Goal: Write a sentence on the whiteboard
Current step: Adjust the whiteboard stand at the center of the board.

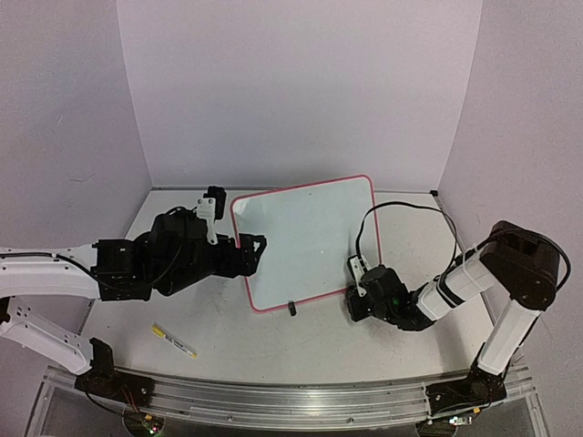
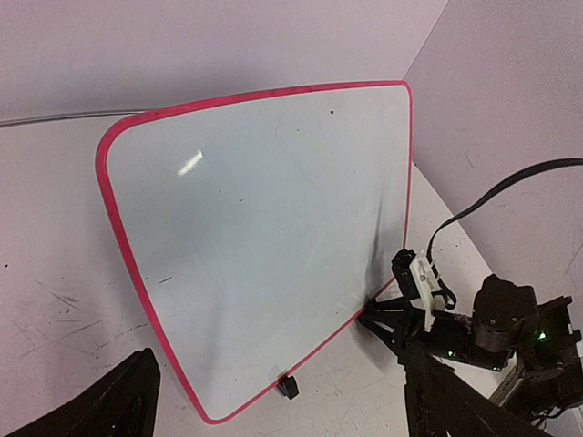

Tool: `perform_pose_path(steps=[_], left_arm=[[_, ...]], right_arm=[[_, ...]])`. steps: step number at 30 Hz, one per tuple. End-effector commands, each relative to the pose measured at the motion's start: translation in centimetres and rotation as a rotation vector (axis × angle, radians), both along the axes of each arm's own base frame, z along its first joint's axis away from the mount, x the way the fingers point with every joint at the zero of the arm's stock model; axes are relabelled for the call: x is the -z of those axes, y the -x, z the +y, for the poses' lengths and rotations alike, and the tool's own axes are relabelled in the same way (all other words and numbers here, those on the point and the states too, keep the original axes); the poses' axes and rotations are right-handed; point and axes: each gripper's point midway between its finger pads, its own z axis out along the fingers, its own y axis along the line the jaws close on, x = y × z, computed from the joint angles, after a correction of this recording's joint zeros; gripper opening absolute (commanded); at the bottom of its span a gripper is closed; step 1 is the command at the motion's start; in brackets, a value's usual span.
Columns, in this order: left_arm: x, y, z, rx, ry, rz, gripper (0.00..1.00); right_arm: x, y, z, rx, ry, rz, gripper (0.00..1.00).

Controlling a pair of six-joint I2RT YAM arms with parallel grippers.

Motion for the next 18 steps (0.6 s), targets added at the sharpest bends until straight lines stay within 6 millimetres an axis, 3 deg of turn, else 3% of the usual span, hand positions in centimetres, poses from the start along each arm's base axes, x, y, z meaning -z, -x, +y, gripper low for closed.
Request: perform_pose_path(steps=[1,3,6,12,15,18], left_arm=[[-2.4,-0.1,-1.9,0.052,0.039,-0.029,0.95],[-2.3,0.1,-1.9,0.059,0.038,-0.020,0.95],[-2.0,0.5,-1.6,0.069,0.038,0.002,0.95],[0.4,1.6,-0.2,0.085,-0.015,0.122,0.94],[1.9,2.5,1.5,0.051,0.001,0.201,0.93],[5.1,3.1,3.7,-0.003,0.013,0.325,0.93]], right_arm=[[-1.4,-0.5,-1.3,0.088,-0.028,-0.039,0.03],[-2.1,-0.6,-1.1,0.085,-0.036,-0.044,0.14],[-3.3,-0.7,-0.7,0.086,-0.058,-0.044,0.40],[-6.5,1.0,0.3,0.063,-0.112,-0.076,0.68],[-7.7,2.3,0.5,0.061,-0.116,-0.076,0.74],[-8.6,3.4,-0.1,0.077,-0.150,-0.069,0.77]])
